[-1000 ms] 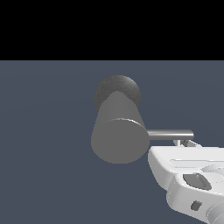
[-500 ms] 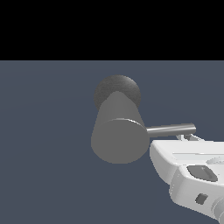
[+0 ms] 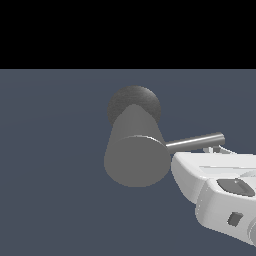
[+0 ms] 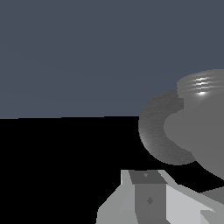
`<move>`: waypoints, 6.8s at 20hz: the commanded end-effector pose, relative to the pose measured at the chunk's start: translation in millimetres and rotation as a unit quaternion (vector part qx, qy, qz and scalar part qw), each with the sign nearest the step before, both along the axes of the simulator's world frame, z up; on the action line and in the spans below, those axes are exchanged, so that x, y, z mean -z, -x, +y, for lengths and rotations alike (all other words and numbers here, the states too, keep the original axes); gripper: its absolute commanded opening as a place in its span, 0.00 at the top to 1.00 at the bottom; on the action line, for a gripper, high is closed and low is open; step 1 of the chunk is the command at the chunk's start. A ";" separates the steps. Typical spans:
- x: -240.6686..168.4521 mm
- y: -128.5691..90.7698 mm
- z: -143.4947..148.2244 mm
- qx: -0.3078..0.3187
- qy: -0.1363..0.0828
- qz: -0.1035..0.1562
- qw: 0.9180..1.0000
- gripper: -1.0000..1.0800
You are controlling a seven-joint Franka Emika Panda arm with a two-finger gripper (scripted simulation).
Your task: Turn on the faucet by rotating a designated handle.
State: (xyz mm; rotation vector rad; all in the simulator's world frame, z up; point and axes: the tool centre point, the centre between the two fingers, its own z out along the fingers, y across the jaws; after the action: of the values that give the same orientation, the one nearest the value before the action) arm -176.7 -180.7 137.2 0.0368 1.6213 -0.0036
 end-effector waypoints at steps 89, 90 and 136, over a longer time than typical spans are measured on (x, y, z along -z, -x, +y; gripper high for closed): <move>-91.5 0.9 132.2 0.015 0.000 0.014 1.000 1.00; -90.8 0.8 134.6 0.015 0.001 0.014 1.000 1.00; -60.5 -3.8 224.0 0.007 0.003 -0.005 1.000 1.00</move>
State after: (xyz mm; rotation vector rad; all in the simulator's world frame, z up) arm -171.6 3.8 197.8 0.0373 1.5942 -0.1269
